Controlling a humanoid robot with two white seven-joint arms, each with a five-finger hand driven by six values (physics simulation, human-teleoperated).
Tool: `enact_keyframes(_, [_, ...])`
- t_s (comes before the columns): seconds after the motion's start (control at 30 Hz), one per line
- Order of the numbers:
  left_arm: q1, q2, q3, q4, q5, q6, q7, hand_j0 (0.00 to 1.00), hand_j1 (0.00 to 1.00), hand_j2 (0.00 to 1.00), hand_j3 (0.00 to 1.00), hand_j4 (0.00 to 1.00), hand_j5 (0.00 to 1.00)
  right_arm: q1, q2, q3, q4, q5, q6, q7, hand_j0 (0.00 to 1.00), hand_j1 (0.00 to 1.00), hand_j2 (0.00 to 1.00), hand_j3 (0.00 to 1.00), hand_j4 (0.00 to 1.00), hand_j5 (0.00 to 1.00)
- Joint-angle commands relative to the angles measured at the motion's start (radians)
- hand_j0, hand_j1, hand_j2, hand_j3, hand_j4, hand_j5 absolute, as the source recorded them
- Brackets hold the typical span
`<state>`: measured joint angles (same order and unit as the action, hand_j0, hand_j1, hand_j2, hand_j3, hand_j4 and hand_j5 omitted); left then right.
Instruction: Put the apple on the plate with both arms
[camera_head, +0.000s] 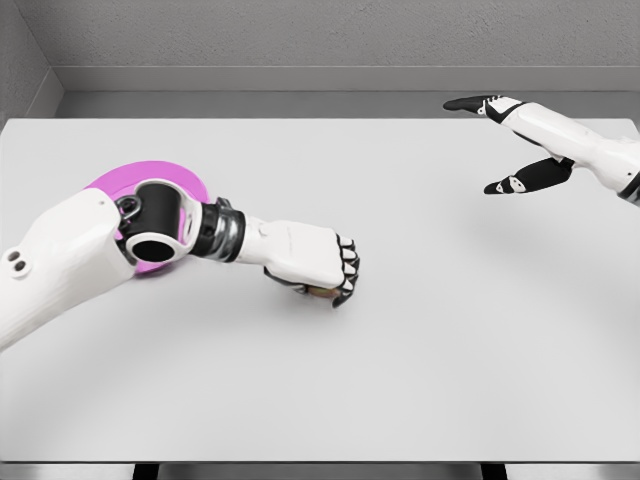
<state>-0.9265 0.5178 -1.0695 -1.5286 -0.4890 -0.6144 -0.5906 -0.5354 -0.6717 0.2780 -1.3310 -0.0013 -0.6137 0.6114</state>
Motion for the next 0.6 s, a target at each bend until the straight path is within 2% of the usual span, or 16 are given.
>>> enact_keyframes(0.0, [-0.005, 0.039, 0.007, -0.008, 0.055, 0.004, 0.002, 0.4, 0.4, 0.4, 0.4, 0.4, 0.4, 0.0, -0.002, 0.0, 0.0, -0.008, 0.003, 0.0, 1.0, 1.0, 1.0, 1.0, 1.0, 1.0])
enact_keyframes(0.03, [-0.017, 0.07, 0.031, -0.018, 0.085, 0.004, 0.002, 0.4, 0.4, 0.4, 0.4, 0.4, 0.4, 0.0, 0.0, 0.0, 0.0, -0.008, 0.003, 0.0, 1.0, 1.0, 1.0, 1.0, 1.0, 1.0])
enact_keyframes(0.07, [-0.017, 0.12, 0.086, -0.022, 0.125, 0.004, 0.002, 0.4, 0.4, 0.4, 0.4, 0.4, 0.4, 0.0, 0.0, 0.0, 0.0, -0.008, 0.003, 0.0, 1.0, 1.0, 1.0, 1.0, 1.0, 1.0])
enact_keyframes(0.1, [-0.017, 0.203, 0.147, -0.022, 0.167, 0.004, 0.003, 0.4, 0.4, 0.4, 0.4, 0.4, 0.4, -0.002, 0.0, 0.0, 0.0, -0.008, 0.003, 0.0, 1.0, 1.0, 1.0, 1.0, 1.0, 1.0])
enact_keyframes(0.17, [-0.015, 0.312, 0.218, -0.022, 0.173, 0.004, 0.003, 0.4, 0.4, 0.4, 0.4, 0.4, 0.4, -0.002, 0.0, 0.0, 0.0, -0.008, 0.003, 0.0, 1.0, 1.0, 1.0, 1.0, 1.0, 1.0])
enact_keyframes(0.2, [-0.009, 0.36, 0.224, -0.021, 0.173, 0.004, 0.003, 0.4, 0.4, 0.4, 0.4, 0.4, 0.4, -0.002, 0.0, 0.0, 0.0, -0.008, 0.003, 0.0, 1.0, 1.0, 1.0, 1.0, 1.0, 1.0])
enact_keyframes(0.33, [0.012, 0.433, 0.238, -0.008, 0.171, 0.004, 0.003, 0.4, 0.4, 0.4, 0.4, 0.4, 0.4, -0.002, 0.0, 0.0, 0.0, -0.008, 0.003, 0.0, 1.0, 1.0, 1.0, 1.0, 1.0, 1.0])
enact_keyframes(0.5, [0.031, 0.427, 0.237, 0.081, 0.171, 0.004, 0.0, 0.44, 0.44, 0.44, 0.44, 0.44, 0.44, 0.0, 0.0, 0.001, -0.002, -0.008, 0.003, 0.0, 1.0, 1.0, 1.0, 1.0, 1.0, 1.0])
enact_keyframes(0.57, [0.041, 0.426, 0.237, 0.087, 0.17, 0.004, 0.0, 0.47, 0.47, 0.47, 0.47, 0.47, 0.47, 0.0, 0.001, 0.001, -0.002, -0.008, 0.003, 0.0, 1.0, 1.0, 1.0, 1.0, 1.0, 1.0])
